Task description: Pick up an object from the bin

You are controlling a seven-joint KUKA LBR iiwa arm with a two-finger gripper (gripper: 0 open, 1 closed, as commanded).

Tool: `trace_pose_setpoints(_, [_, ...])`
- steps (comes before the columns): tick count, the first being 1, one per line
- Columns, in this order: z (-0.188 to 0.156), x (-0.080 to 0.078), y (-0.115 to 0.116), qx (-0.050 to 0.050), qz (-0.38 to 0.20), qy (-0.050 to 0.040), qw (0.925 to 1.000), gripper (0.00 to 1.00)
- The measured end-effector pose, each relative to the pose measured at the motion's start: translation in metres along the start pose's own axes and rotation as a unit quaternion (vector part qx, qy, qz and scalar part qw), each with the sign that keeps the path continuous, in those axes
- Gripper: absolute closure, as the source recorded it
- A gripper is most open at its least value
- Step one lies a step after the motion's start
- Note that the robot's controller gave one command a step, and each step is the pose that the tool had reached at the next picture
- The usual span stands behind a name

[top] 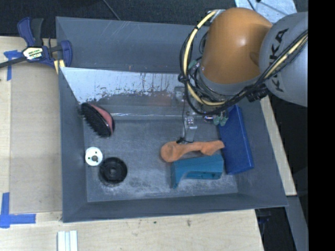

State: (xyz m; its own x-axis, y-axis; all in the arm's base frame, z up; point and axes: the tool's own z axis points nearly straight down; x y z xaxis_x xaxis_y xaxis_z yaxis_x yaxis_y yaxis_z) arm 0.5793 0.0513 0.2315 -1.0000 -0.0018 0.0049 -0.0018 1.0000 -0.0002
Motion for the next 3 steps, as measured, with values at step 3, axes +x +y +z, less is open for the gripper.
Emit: trace_pose_setpoints(3, [0.003, 0.004, -0.005, 0.001, -0.182, -0.0106, 0.9833, 0.0])
